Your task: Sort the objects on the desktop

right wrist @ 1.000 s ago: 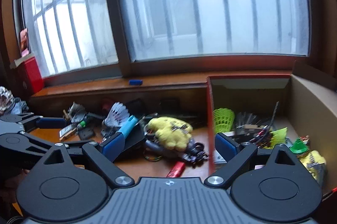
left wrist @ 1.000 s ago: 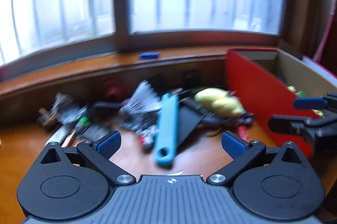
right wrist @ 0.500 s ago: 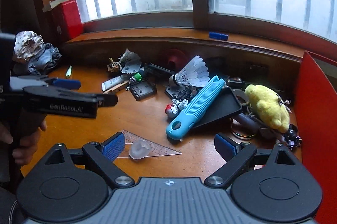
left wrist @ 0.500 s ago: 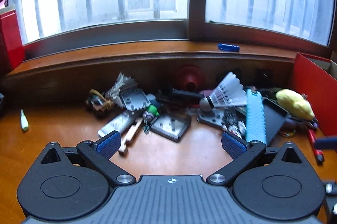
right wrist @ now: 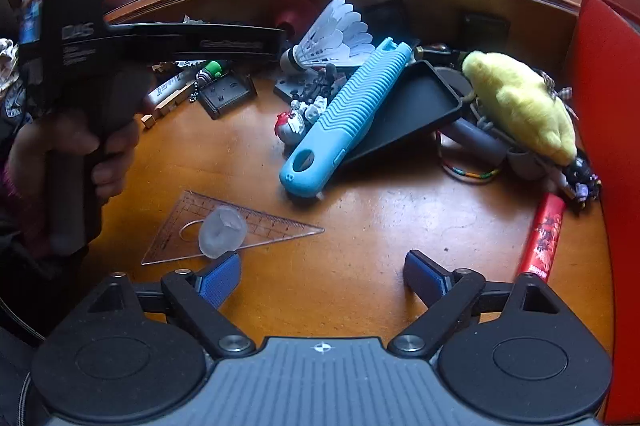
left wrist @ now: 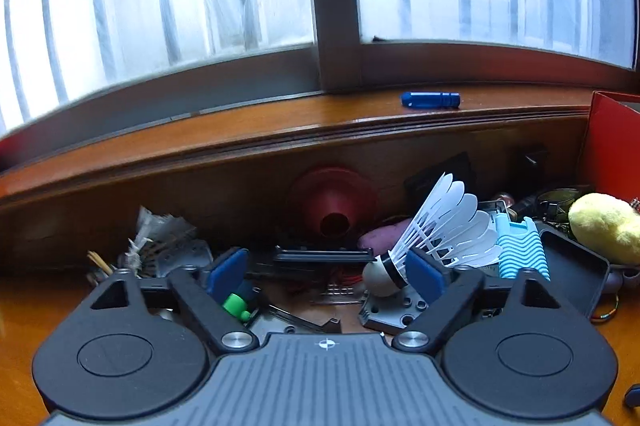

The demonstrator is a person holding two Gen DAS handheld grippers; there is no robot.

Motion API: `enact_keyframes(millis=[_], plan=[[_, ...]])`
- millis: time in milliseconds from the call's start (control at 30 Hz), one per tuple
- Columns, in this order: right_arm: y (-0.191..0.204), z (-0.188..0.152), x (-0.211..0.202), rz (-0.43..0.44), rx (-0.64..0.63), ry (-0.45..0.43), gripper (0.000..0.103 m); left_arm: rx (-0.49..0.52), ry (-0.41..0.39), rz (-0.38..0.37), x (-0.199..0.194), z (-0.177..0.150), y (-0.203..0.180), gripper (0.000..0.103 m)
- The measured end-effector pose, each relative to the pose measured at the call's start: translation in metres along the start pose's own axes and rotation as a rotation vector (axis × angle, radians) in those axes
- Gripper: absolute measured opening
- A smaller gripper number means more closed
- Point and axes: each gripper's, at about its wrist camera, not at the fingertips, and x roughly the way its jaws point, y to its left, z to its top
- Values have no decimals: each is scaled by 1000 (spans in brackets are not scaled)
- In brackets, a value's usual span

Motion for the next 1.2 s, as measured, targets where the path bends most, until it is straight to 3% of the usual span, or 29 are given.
enact_keyframes(millis=[400, 500, 600, 867, 1000, 1167, 1200], plan=[[6, 5, 8, -23, -43, -7, 98, -66, -31, -23, 22, 2, 9, 81], [6, 6, 9, -24, -47, -10, 98, -63, -38, -44, 22, 0, 10, 76], [6, 7, 9, -25, -50, -12, 98, -61, -42, -36, 19, -1, 12, 62], [7, 7, 9, -27, -53, -15, 98, -77, -36, -68, 16, 1, 21, 61], [7, 8, 9, -30, -54, -16, 96, -80, -50, -77, -4, 3, 31, 61], [5, 10, 6, -33, -51, -21, 85, -127, -18, -93, -52, -16, 61, 61], [5, 11, 5, -27, -53, -22, 85, -136, -11, -94, -62, -22, 66, 54]])
